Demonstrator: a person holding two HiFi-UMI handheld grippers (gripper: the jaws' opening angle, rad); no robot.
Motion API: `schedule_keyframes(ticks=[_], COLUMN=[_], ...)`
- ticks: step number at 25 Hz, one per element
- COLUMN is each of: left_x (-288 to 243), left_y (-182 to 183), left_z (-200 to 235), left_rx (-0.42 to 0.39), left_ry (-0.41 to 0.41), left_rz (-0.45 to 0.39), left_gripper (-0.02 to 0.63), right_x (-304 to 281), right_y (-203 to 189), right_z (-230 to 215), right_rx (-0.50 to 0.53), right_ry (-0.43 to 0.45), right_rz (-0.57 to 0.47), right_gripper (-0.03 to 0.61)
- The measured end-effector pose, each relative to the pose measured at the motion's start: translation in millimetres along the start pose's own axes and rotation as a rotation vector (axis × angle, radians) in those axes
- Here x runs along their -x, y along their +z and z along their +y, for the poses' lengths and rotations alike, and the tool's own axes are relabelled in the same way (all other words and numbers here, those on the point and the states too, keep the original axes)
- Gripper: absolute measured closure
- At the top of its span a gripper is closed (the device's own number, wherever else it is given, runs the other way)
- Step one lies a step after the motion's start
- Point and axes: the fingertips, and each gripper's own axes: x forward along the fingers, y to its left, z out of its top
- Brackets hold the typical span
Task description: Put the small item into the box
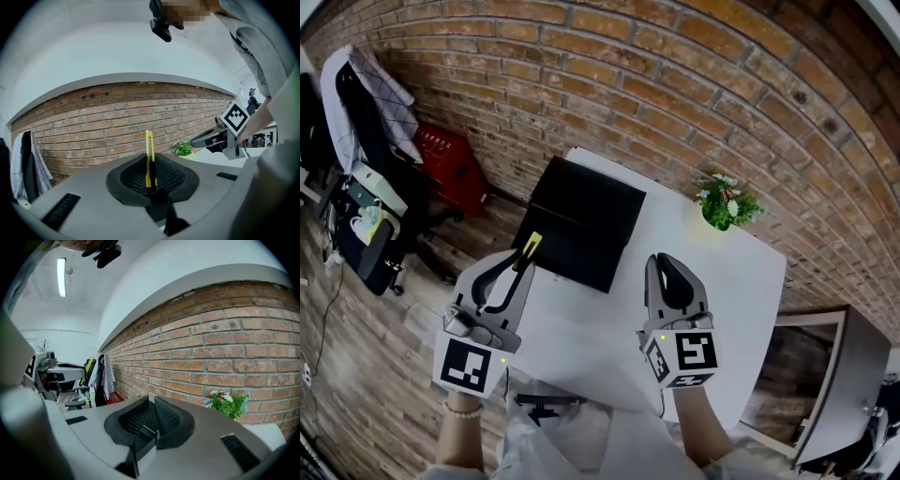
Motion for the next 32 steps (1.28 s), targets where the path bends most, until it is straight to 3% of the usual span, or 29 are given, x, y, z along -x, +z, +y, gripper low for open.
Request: schedule_keyframes(ticks=[3,7,22,27,32], left_x=[-11.3,-36.1,-115.2,-125.6,-132.2], left_y=[-4.1,-20.3,-182.5,-222.0,-246.2], left_z=[-2.0,-11.6,-62.1,-77.6,-86.0], left_rx=[-0.045,-0.179,-0.621,-0.693,-0.759], left_ry=[-0.042,-0.167,-0.7,-0.837,-0.917], left_rz=[0.014,0.057,0.519,0.635,0.713], left_gripper=[0.546,0.546,0.546,0.546,0.546], right_x=[3.2,9.8,32.2,36.1,37.6], right_y=[-0.1,-3.9,-33.8,-46.0,-58.0], right_z=[-3.7,-11.1,-44.9,-50.8,-55.9], right_rx=[-0.008,-0.016,-0.078,-0.099,-0.114], right_ry=[-0.01,-0.036,-0.157,-0.181,-0.197], right_rz=[-0.001,0.004,0.051,0.072,0.089], right_gripper=[0.515,0.515,0.515,0.515,0.515])
